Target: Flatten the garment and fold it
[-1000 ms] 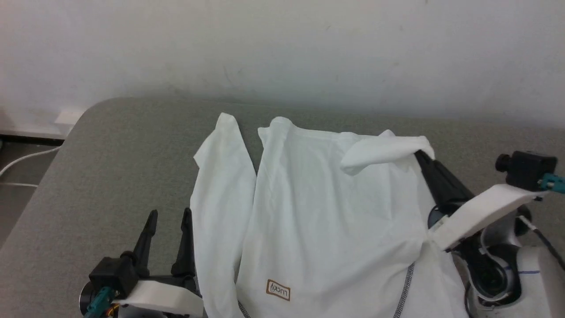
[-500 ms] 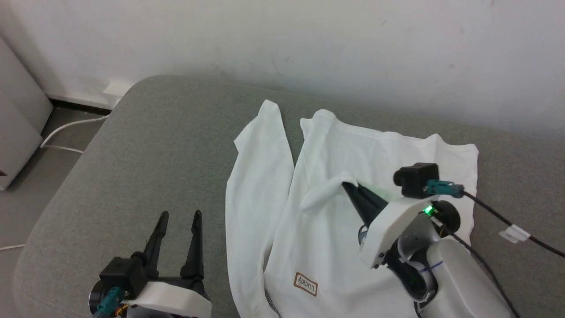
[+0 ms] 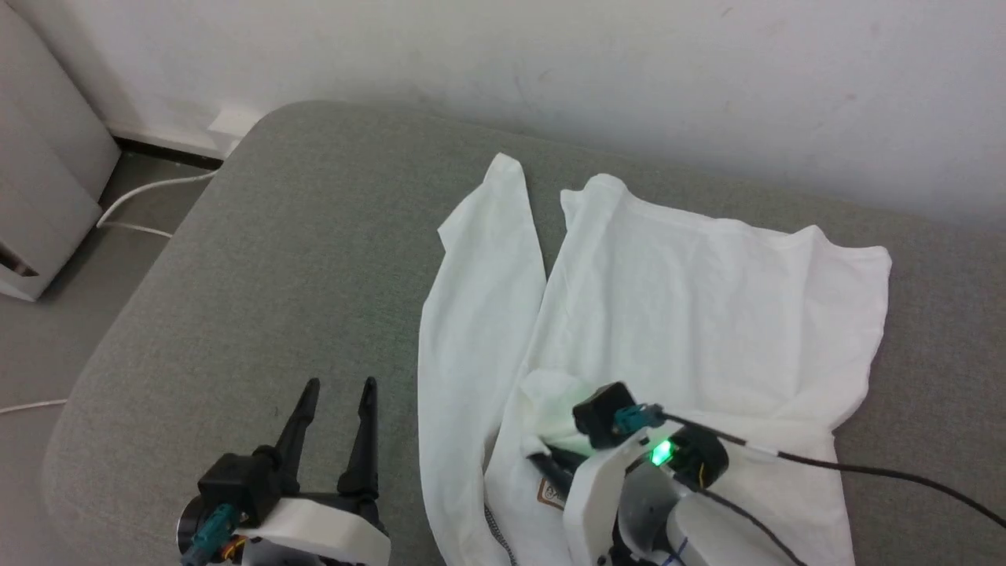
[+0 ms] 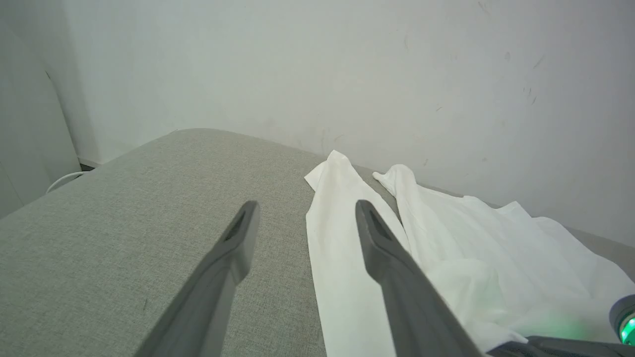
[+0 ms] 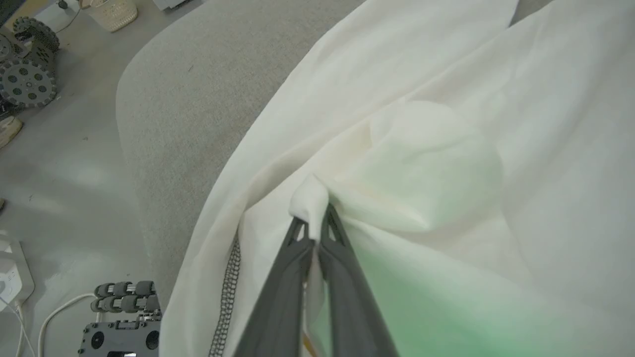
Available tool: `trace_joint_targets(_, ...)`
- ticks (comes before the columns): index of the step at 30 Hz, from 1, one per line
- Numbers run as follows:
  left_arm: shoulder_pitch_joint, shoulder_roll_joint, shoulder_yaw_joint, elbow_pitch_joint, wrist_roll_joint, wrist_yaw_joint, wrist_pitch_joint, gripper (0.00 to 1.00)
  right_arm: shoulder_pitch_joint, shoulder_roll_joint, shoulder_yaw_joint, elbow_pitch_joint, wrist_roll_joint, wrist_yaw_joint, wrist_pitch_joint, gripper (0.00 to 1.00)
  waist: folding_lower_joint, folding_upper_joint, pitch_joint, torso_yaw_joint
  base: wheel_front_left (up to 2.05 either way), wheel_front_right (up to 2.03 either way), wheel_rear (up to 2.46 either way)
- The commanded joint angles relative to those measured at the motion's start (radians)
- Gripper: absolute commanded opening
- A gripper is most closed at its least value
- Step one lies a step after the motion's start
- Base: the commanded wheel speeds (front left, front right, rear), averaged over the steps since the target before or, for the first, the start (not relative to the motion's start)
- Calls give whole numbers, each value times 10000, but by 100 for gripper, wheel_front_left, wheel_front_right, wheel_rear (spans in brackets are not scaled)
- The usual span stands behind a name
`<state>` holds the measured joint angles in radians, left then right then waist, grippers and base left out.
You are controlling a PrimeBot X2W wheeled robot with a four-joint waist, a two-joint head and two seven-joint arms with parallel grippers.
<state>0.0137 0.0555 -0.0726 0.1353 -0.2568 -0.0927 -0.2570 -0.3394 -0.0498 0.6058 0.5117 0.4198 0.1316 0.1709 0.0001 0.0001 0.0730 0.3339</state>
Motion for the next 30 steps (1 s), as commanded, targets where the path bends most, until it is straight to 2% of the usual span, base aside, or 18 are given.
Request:
trace_joint_targets(1, -78, -46, -15, 106, -69, 83, -47, 100, -79, -5, 488, 201, -79, -9, 215, 100, -1, -1, -96, -152, 0, 0, 0)
trace_joint_targets(8, -5, 6, 105, 221, -65, 68, -47, 100, -263, -5, 1278, -22, 308, -9, 462, 100, -1, -1, -471, -651, 0, 0, 0)
trace_joint_targets(12, 89, 65, 267, 153, -100, 62, -47, 100, -682, -189, 953, -749, 594, -9, 408, 100, -1, -1, -723, -1144, 0, 0, 0)
trace_joint_targets(14, 116, 71, 346, 61, -126, 63, -47, 100, -946, -585, 417, -1239, 507, -9, 200, 100, -1, -1, -802, -1396, 0, 0, 0)
trace_joint_targets(17, 67, 64, 516, -192, -165, 103, -47, 100, -1306, -1422, -608, -1977, -277, -9, -412, 100, -1, -1, -764, -1763, 0, 0, 0)
trace_joint_targets(22, -114, 39, 813, -564, -193, 249, -47, 100, -1086, -2318, -2896, -2887, -1653, -9, -1702, 100, -1, -1, -498, -2334, 0, 0, 0)
trace_joint_targets(26, -303, 23, 1052, -692, -187, 357, -47, 100, -109, -2190, -4765, -3496, -2534, -9, -2514, 100, -1, -1, -197, -2751, 0, 0, 0)
trace_joint_targets(30, -558, 215, 1215, -407, -86, 392, -4, 100, 1098, -1493, -6219, -4148, -3145, -9, -3053, 100, -1, -1, 176, -3173, 0, 0, 0)
